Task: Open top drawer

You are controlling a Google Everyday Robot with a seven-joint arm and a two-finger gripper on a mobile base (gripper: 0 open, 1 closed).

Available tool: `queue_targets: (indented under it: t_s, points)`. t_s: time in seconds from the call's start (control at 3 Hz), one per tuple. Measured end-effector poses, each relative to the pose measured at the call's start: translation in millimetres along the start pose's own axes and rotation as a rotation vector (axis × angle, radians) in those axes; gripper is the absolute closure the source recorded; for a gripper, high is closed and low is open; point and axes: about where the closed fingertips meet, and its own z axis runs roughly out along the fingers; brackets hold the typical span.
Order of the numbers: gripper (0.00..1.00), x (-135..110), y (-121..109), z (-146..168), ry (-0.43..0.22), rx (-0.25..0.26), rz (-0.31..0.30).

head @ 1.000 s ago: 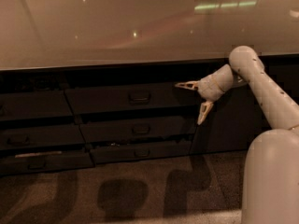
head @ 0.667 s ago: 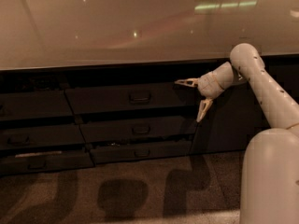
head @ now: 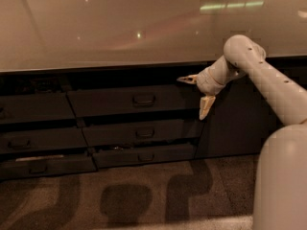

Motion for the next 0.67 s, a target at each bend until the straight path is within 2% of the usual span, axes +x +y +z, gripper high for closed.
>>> queue_targets:
  t_s: [0.33, 0.67]
  points:
    - [0.0, 2, -6, 4, 0.21, -0.037, 0.014]
    - [0.0, 6, 23, 27, 0.242, -0.111, 0.02]
